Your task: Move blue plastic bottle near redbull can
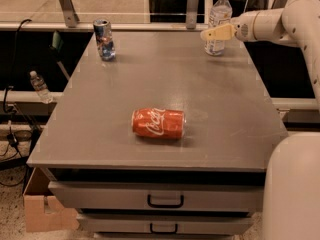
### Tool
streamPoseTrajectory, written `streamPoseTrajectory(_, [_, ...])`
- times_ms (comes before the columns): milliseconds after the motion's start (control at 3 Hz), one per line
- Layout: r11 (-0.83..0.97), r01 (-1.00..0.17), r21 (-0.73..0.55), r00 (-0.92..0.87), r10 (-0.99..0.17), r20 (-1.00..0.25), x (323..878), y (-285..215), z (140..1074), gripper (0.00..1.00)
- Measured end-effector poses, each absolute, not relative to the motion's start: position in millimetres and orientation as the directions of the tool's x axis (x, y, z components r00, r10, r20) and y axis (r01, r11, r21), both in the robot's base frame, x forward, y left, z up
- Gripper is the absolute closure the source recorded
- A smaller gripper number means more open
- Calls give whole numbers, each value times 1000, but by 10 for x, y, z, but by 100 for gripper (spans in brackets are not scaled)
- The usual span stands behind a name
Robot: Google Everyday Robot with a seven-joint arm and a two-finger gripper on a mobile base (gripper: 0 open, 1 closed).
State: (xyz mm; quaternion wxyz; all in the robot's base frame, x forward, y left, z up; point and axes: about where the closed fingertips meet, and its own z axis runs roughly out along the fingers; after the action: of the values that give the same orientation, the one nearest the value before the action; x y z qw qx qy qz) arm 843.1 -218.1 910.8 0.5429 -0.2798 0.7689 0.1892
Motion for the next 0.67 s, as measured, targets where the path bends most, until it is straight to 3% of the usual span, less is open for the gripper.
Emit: streamPoseTrajectory(667, [762, -647, 21, -231, -170, -958, 8454, -2109, 9211, 64])
